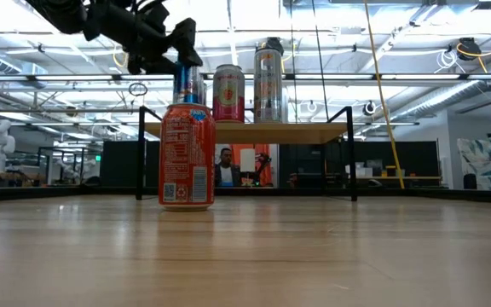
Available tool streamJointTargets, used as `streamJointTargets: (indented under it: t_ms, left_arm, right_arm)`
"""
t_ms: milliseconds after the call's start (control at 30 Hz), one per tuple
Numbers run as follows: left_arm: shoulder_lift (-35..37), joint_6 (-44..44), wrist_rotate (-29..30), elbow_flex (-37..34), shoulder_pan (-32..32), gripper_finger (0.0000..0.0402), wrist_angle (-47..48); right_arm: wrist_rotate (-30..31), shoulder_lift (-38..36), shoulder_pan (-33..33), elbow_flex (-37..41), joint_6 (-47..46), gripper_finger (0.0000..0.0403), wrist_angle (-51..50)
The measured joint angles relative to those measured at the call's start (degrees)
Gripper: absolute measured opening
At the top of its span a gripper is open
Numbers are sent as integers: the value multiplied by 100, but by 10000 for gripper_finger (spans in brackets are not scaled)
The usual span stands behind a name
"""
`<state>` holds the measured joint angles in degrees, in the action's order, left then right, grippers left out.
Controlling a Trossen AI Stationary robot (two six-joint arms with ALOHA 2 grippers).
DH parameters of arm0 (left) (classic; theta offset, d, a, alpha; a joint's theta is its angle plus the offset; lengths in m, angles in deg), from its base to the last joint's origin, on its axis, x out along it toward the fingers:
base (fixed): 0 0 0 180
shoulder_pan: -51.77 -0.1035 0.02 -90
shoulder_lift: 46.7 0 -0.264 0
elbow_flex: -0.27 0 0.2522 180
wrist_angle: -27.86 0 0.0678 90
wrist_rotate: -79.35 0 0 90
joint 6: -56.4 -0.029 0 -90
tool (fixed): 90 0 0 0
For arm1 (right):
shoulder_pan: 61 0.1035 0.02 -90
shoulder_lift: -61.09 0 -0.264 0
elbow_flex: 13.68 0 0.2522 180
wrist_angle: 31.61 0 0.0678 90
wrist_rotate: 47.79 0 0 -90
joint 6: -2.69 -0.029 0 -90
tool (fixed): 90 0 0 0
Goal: Place canned beverage on shelf
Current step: Put the blue soda can aligned with the other blue soda can on the shelf
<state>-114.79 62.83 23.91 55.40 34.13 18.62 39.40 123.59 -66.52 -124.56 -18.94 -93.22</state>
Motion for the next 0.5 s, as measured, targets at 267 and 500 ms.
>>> streamJointTargets:
  t_ms: [267, 500]
  left_arm:
    - [812, -68, -62, 0, 223, 297, 65]
    - [1479, 1142, -186, 4, 1120, 297, 2005]
  right_arm:
    - [0, 0, 0, 0, 0, 352, 0]
    - [0, 0, 0, 0, 2, 352, -3]
